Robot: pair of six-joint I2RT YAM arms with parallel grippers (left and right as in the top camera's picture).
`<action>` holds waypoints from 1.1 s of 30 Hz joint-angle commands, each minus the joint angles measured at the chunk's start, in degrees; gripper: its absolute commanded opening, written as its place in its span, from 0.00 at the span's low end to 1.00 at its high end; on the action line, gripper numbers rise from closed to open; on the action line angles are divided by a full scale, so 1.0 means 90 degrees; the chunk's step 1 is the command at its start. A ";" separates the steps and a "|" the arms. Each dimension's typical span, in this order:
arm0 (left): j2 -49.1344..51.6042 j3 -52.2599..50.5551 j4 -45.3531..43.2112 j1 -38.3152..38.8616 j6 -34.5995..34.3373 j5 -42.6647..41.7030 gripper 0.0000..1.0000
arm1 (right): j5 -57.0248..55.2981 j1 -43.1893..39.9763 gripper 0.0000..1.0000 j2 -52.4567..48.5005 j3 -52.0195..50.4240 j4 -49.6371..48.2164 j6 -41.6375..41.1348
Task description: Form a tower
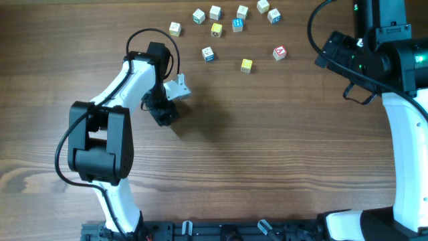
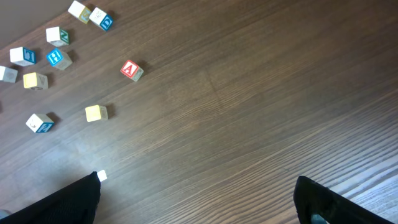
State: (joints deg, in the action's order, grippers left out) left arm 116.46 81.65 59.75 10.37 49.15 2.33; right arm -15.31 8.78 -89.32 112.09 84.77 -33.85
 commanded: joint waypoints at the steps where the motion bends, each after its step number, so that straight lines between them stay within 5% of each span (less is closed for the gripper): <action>1: 0.0073 -0.0005 -0.0019 -0.0051 0.0017 0.0019 1.00 | -0.0129 -0.0032 1.00 -0.0068 -0.0022 -0.0017 -0.0075; 15: -0.0627 0.0838 0.0510 0.0248 0.0000 -0.0185 1.00 | -0.0129 -0.0032 1.00 -0.0068 -0.0022 -0.0019 -0.0075; 23: -0.2331 0.0930 0.0389 0.0265 -0.0095 -0.1234 1.00 | -0.0129 -0.0032 1.00 -0.0068 -0.0022 -0.0019 -0.0078; 33: -0.5469 0.0930 0.1076 0.0265 -0.1161 -0.1178 1.00 | 0.0202 -0.0032 1.00 -0.0068 -0.0022 -0.0595 -0.0138</action>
State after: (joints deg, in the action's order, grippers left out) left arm 73.76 89.19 65.80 12.45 41.56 -7.40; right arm -16.10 8.78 -89.32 112.05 80.88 -34.00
